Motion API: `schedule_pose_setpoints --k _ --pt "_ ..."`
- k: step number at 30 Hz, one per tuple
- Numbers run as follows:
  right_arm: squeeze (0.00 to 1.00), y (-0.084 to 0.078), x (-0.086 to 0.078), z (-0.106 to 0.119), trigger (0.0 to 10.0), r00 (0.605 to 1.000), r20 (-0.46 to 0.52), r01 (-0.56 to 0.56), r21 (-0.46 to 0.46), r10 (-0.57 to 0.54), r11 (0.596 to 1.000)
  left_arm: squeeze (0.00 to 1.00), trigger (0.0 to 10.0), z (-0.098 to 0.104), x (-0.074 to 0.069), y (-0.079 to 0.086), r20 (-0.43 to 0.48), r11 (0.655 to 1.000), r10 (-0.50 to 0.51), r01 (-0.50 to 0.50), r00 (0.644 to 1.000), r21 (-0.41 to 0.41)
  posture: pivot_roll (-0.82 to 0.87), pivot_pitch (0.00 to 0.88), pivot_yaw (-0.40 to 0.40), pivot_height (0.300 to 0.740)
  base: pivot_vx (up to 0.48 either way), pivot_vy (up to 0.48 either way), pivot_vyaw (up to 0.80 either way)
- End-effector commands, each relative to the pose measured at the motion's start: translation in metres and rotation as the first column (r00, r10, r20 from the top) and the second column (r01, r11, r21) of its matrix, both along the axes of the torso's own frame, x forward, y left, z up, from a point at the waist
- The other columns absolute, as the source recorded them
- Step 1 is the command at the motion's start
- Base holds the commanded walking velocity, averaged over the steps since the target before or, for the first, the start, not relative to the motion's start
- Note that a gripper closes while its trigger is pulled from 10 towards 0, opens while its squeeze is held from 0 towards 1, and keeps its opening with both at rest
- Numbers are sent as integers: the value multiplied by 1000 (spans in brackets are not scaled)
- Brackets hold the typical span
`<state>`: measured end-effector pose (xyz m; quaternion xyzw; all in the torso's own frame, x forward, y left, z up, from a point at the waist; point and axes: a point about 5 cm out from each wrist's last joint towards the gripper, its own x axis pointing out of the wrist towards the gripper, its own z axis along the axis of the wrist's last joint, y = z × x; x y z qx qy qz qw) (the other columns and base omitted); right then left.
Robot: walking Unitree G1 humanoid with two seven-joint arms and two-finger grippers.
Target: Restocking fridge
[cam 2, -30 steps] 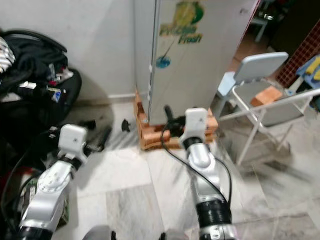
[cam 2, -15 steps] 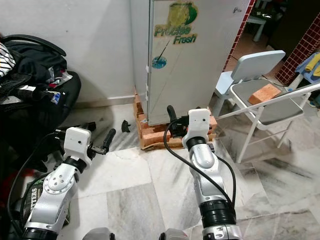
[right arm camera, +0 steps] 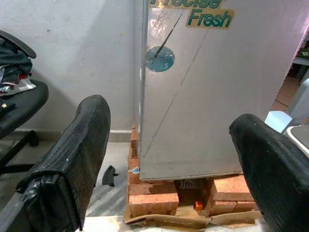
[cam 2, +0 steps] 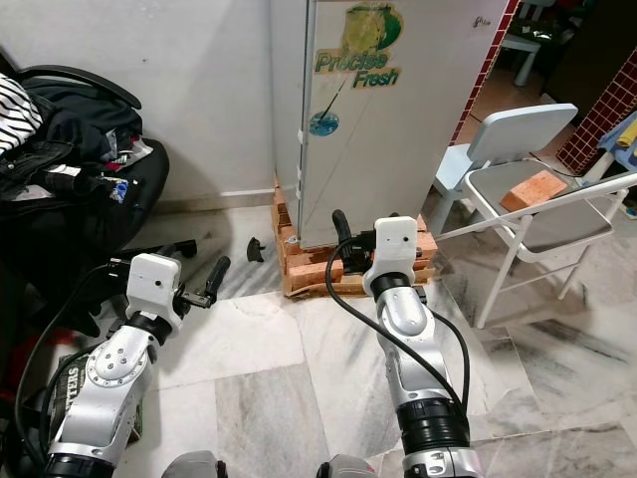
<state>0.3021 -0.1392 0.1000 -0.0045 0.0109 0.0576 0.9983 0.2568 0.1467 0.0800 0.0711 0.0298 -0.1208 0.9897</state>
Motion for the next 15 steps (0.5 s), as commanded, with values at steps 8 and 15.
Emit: schedule_pose_setpoints --k 8,15 --pt "0 -2 0 1 10000 1000 2 9 0 -9 1000 0 10000 3 0 -1 11 1000 -8 8 1000 8 111 0 -49 740 0 0 0" --pt "0 -2 0 1 10000 1000 2 9 0 -9 1000 0 10000 3 0 -1 11 1000 -8 8 1000 8 111 0 -49 740 0 0 0"
